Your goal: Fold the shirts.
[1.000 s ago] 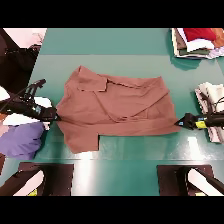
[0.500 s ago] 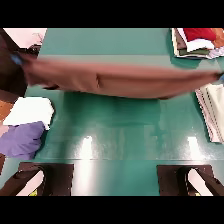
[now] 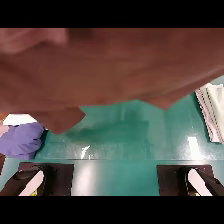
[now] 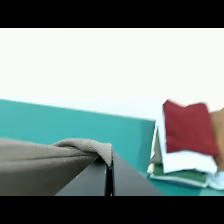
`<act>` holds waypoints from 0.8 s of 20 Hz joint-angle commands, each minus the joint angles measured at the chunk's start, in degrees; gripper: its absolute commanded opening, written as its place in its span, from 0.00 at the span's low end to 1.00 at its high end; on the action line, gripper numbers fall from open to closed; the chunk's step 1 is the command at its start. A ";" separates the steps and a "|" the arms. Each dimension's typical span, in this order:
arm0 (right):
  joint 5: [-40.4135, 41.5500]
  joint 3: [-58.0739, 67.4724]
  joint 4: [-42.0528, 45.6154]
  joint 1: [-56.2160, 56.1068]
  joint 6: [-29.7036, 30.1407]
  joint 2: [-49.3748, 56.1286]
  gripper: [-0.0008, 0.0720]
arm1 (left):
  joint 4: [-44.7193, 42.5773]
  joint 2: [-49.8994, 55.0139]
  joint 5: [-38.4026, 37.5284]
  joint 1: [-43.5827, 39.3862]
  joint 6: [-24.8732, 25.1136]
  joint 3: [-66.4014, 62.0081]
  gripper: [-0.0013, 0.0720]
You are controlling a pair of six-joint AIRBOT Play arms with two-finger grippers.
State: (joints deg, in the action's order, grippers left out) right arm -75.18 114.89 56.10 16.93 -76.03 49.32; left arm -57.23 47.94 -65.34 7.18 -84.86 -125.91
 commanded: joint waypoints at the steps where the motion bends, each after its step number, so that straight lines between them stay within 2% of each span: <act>1: -6.10 6.67 6.05 -0.02 -2.89 0.00 0.03 | 7.89 -2.08 1.18 0.00 -0.70 -2.47 0.05; 5: -10.64 0.92 8.09 -0.04 -3.50 0.37 0.03 | 10.56 -1.88 -4.09 0.00 -0.72 2.73 0.05; 10: -16.52 -9.46 8.68 -5.16 -3.30 11.45 0.03 | 9.22 1.84 -5.70 0.00 -0.63 29.44 0.05; 13: -16.37 -14.88 12.55 -11.28 -2.99 21.86 0.03 | 7.93 10.54 -5.79 0.00 1.77 41.75 0.05; 16: -15.56 -17.33 15.06 -15.30 -3.02 33.77 0.03 | 7.98 23.39 -4.85 0.00 3.72 45.79 0.05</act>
State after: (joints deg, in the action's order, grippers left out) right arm -90.52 100.53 68.45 5.43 -79.20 73.63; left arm -49.04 61.65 -70.46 7.18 -83.29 -86.39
